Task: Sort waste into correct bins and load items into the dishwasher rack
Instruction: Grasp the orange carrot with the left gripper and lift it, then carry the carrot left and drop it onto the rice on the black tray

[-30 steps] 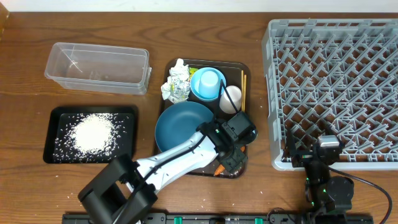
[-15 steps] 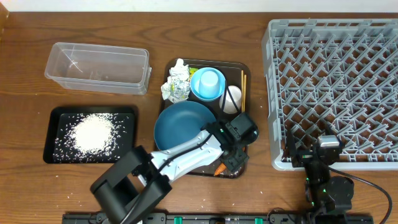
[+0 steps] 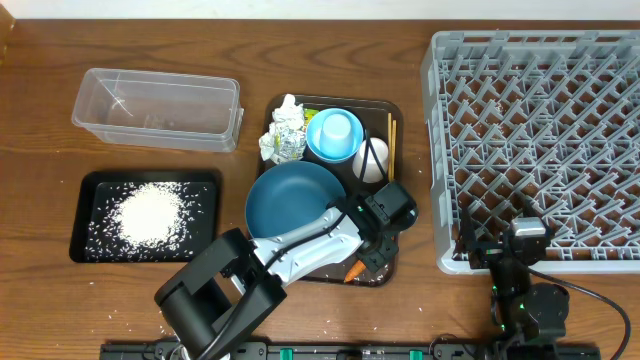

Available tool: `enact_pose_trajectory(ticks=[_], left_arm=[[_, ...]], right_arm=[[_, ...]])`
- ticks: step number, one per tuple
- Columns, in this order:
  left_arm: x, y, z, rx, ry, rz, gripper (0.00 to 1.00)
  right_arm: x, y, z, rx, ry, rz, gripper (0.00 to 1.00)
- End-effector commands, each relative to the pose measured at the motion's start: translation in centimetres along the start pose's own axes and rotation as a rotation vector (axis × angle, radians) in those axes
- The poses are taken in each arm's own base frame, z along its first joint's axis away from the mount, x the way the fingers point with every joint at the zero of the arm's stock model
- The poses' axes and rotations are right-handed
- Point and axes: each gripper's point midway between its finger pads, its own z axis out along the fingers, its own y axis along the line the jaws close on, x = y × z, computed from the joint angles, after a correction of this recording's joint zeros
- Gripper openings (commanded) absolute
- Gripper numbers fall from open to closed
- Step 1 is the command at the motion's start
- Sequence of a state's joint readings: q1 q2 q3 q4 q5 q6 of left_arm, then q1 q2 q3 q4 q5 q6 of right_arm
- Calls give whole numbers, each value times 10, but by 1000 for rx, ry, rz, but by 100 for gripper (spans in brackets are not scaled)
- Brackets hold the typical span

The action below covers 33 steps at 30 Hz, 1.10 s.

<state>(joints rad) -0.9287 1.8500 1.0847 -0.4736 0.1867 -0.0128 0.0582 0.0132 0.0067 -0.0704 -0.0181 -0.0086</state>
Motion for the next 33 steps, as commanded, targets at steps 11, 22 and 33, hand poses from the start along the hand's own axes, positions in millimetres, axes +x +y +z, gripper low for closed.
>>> enact_pose_trajectory(ticks=[11, 22, 33], left_arm=[[-16, -6, -23, 18, -72, -8, 26], [-46, 8, -118, -57, -334, -34, 19], [6, 159, -237, -360, -545, -552, 14]], right_arm=[[2, -1, 0, 5, 5, -8, 99], [2, -1, 0, 5, 5, -8, 99], [2, -1, 0, 5, 5, -8, 99]])
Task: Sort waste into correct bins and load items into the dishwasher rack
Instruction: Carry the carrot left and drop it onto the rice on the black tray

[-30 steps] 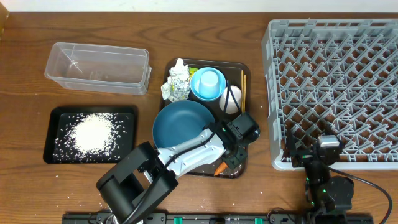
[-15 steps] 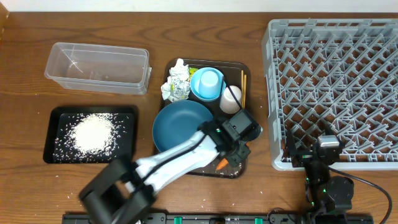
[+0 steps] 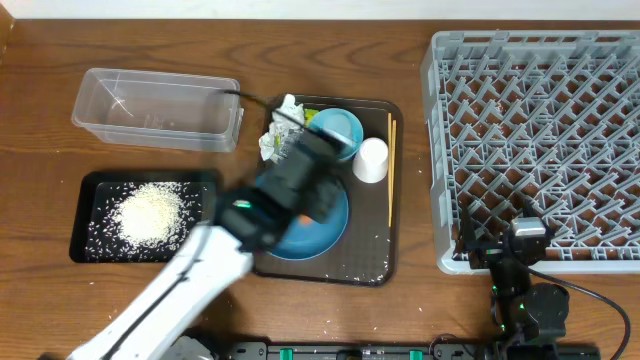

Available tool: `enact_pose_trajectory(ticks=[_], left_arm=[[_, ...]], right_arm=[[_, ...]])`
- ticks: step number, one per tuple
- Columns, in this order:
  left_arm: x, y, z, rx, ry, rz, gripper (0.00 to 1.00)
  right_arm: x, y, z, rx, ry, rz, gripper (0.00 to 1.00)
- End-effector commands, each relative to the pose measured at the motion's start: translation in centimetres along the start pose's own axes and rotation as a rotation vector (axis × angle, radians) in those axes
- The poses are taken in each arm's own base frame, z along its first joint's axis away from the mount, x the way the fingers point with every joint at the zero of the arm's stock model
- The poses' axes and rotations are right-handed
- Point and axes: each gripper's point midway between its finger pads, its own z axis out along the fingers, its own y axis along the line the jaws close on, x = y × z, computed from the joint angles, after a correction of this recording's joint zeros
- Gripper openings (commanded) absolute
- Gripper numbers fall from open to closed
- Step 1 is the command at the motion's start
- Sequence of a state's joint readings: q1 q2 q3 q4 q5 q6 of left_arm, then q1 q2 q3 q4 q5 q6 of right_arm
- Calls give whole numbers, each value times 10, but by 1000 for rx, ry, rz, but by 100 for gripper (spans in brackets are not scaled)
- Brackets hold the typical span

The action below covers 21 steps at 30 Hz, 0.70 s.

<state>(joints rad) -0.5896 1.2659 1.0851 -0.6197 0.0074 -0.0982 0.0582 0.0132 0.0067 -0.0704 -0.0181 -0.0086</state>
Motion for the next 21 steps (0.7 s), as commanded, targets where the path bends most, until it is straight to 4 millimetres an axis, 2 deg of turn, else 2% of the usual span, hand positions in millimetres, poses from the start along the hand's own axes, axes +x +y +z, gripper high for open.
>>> enact_pose_trajectory(ticks=[1, 3, 6, 11, 15, 21], left_arm=[[-10, 70, -22, -160, -64, -240, 12], [-4, 108, -29, -234, -66, -375, 11], [18, 167, -39, -357, -50, -630, 11], [70, 235, -52, -521, 17, -964, 11], [105, 271, -55, -607, 52, -1170, 12], [141, 300, -40, -669, 108, -1389, 12]], right_arm=[[2, -1, 0, 5, 5, -8, 99], [2, -1, 0, 5, 5, -8, 99], [2, -1, 0, 5, 5, -8, 99], [2, -1, 0, 5, 5, -8, 99], [2, -1, 0, 5, 5, -8, 99], [2, -1, 0, 5, 5, -7, 99]])
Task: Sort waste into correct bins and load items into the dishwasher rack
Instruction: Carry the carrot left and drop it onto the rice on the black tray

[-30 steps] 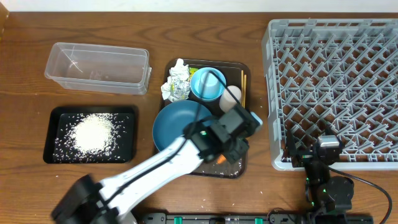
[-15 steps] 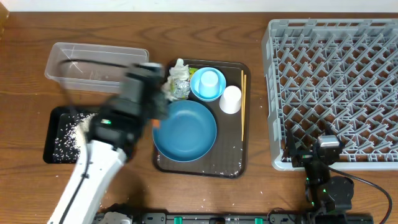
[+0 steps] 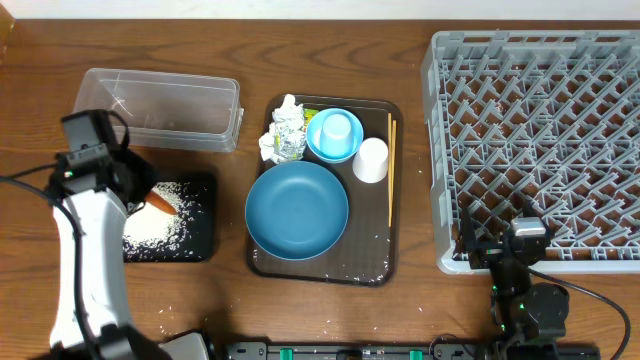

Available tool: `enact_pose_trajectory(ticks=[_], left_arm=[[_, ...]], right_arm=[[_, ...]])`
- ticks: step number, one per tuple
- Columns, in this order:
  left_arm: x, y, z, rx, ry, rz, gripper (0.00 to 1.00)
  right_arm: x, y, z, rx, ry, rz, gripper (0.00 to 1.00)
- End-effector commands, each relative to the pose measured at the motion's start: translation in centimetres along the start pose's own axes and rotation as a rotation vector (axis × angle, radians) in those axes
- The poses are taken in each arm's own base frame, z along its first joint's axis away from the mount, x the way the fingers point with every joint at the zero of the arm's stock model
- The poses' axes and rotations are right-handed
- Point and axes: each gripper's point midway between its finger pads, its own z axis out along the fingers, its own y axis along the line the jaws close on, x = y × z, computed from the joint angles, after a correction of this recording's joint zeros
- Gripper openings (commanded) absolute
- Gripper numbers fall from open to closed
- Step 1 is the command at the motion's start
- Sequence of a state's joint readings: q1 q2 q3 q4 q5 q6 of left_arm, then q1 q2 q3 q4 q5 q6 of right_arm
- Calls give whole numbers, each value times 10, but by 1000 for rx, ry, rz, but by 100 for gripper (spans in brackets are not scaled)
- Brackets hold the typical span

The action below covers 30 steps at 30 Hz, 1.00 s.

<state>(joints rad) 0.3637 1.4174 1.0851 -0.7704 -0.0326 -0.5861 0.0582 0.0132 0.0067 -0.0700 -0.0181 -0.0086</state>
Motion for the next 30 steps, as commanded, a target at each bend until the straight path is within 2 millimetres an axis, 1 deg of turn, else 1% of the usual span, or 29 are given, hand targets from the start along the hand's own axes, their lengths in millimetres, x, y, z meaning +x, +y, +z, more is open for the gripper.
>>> enact_pose_trajectory(ticks=[1, 4, 7, 8, 9, 10, 11, 15, 18, 19, 20, 21, 25, 27, 30], left_arm=[[-3, 10, 18, -45, 31, -120, 11], [-8, 13, 38, -63, 43, -135, 12], [-11, 14, 51, -72, 46, -146, 13], [-11, 15, 55, -77, 52, -148, 17], [-11, 16, 57, -81, 56, -149, 17], [-10, 17, 60, -90, 59, -148, 21], [-10, 19, 62, -101, 61, -147, 21], [-11, 28, 66, -153, 47, -143, 21], [-9, 30, 67, -159, 52, -142, 21], [-9, 30, 67, -161, 54, -141, 22], [-8, 31, 67, -163, 57, -141, 27], [-7, 32, 67, -168, 58, -140, 28], [-7, 38, 65, -202, 51, -137, 30], [-7, 39, 65, -208, 54, -135, 33], [-4, 41, 65, -215, 63, -133, 34]], right_arm=[[2, -1, 0, 5, 6, -8, 99], [2, -1, 0, 5, 6, -8, 99], [2, -1, 0, 5, 6, -8, 99], [2, -1, 0, 5, 6, -7, 99], [2, -1, 0, 5, 6, -7, 99], [2, -1, 0, 5, 6, -7, 99], [2, -1, 0, 5, 6, -8, 99], [2, -1, 0, 5, 6, -8, 99], [2, -1, 0, 5, 6, -8, 99], [2, -1, 0, 5, 6, -8, 99], [2, -1, 0, 5, 6, -8, 99], [2, -1, 0, 5, 6, -8, 99], [2, -1, 0, 5, 6, -8, 99], [2, -1, 0, 5, 6, -8, 99], [2, -1, 0, 5, 6, -8, 99]])
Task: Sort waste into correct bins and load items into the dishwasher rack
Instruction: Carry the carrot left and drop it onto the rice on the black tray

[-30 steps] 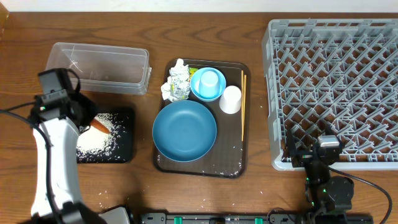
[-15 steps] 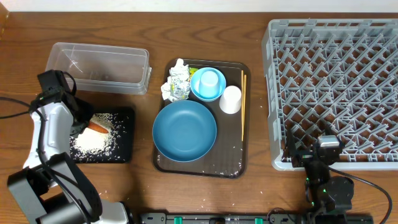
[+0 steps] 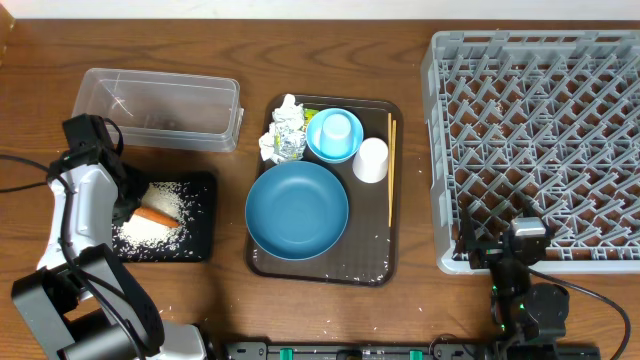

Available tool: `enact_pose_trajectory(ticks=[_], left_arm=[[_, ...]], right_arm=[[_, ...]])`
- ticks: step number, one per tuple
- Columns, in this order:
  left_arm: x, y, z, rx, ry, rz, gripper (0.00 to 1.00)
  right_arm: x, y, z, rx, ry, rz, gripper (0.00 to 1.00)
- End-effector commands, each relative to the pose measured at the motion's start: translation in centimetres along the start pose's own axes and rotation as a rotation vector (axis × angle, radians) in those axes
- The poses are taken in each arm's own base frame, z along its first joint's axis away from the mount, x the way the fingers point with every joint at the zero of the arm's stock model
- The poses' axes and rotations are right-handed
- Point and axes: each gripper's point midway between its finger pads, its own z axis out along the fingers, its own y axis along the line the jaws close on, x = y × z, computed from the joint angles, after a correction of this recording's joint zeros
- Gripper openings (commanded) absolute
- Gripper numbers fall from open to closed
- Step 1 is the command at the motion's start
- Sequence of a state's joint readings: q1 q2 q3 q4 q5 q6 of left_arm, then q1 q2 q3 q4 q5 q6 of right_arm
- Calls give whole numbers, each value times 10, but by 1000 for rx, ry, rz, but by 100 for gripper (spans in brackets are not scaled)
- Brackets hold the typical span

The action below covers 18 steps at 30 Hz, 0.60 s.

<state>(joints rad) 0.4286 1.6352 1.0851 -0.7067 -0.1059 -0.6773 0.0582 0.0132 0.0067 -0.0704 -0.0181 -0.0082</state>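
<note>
An orange carrot piece lies on the rice in the black tray at the left. My left gripper hangs at the carrot's left end and looks open. The brown serving tray holds a blue plate, a light blue cup in a bowl, a white cup, chopsticks and crumpled paper. The grey dishwasher rack stands at the right. My right gripper rests at the rack's front edge, its fingers hidden.
A clear plastic bin stands behind the black tray, close to my left arm's wrist. Loose rice grains lie on the table in front of the black tray and on the serving tray.
The carrot piece, then in my left gripper just above the rice, now lies flat on the rice with more of it showing. The left gripper has drawn back slightly to the left.
My left gripper was at the serving tray's front right corner on the carrot piece. Then it was over the blue plate, moving left. Then it held the carrot over the black tray. Now the carrot lies on the rice. The right arm has not moved.
</note>
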Motion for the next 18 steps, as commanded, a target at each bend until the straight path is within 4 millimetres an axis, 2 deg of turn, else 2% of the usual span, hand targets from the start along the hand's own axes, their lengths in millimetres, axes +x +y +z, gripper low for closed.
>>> enact_pose_trajectory(ticks=[1, 8, 12, 15, 18], left_arm=[[0, 9, 4, -45, -1, -1, 34], [2, 10, 4, -47, 6, 0, 34], [11, -1, -3, 27, 59, 16, 33], [19, -18, -21, 154, 94, 69, 33], [25, -33, -51, 294, 99, 126, 33]], right_arm=[[2, -1, 0, 5, 5, -8, 99], [2, -1, 0, 5, 5, -8, 99], [2, -1, 0, 5, 5, -8, 99], [2, -1, 0, 5, 5, -8, 99], [2, -1, 0, 5, 5, -8, 99]])
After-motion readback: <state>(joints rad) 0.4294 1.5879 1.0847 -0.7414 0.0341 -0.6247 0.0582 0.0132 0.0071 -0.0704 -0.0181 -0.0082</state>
